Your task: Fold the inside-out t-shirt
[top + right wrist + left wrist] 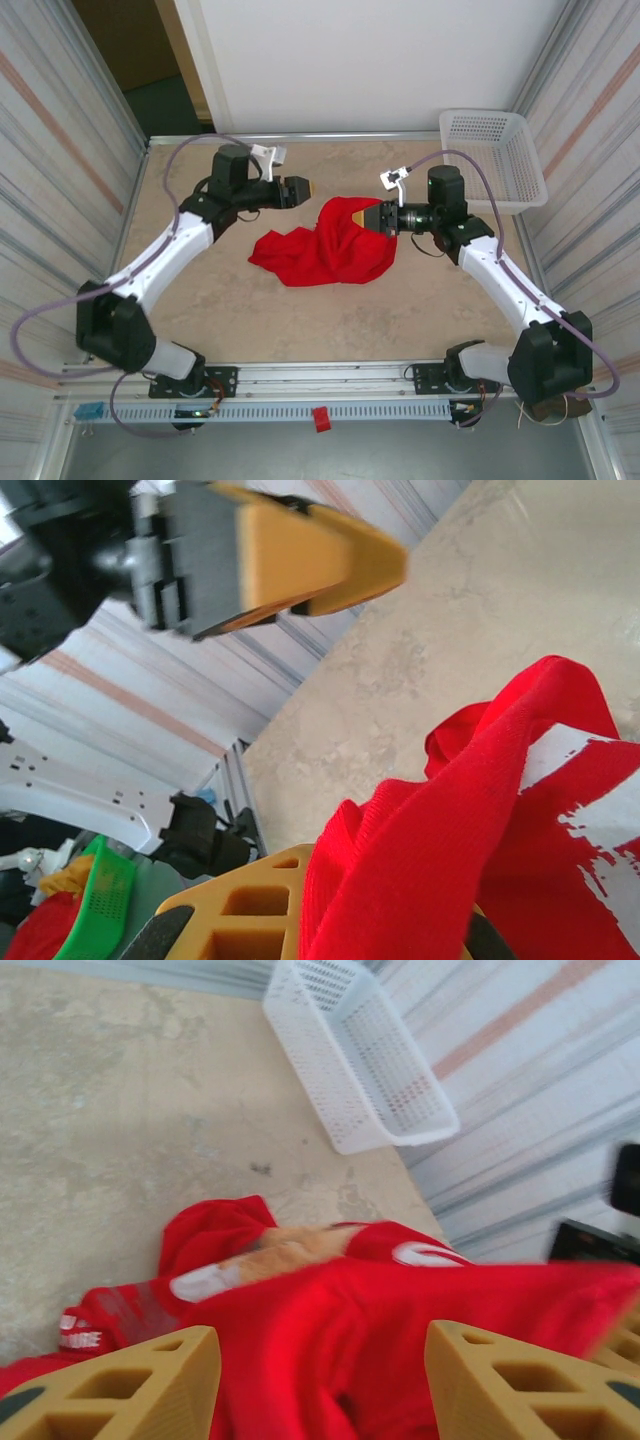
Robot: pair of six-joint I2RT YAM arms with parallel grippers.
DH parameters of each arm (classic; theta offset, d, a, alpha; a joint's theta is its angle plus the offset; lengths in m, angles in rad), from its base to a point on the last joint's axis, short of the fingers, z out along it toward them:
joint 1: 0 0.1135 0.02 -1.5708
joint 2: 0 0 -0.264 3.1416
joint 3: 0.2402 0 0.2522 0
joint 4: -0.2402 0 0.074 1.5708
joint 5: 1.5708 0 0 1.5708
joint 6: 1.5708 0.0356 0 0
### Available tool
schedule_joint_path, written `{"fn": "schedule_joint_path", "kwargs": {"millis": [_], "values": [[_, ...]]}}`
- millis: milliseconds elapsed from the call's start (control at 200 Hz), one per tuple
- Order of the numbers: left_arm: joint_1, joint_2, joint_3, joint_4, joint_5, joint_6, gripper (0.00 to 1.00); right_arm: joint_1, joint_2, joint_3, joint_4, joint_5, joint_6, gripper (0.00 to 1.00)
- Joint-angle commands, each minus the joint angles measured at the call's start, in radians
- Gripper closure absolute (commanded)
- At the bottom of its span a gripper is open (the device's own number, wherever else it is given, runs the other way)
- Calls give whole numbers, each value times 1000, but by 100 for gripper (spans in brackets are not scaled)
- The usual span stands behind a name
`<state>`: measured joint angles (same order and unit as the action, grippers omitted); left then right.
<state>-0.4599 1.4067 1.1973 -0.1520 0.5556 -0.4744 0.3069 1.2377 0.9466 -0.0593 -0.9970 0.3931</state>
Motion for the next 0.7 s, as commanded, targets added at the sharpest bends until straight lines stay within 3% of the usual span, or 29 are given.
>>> {"fn": "schedule_joint_path", "kwargs": {"millis": [0, 175, 321, 581, 696], "values": [[-95, -75, -61, -31, -120, 43, 42, -7, -5, -6, 55, -48, 34, 100], [-240, -51, -113, -38, -415, 90, 37, -6, -12, -5, 55, -42, 42, 100], [-284, 20, -95, -54, -573, 68, 34, -6, -26, -6, 52, -39, 46, 100], [-287, 170, -15, -33, -549, 57, 28, -6, -36, -4, 64, -35, 63, 100], [-275, 239, 11, 47, -414, 73, 33, -9, -39, -7, 69, -29, 66, 100]]}}
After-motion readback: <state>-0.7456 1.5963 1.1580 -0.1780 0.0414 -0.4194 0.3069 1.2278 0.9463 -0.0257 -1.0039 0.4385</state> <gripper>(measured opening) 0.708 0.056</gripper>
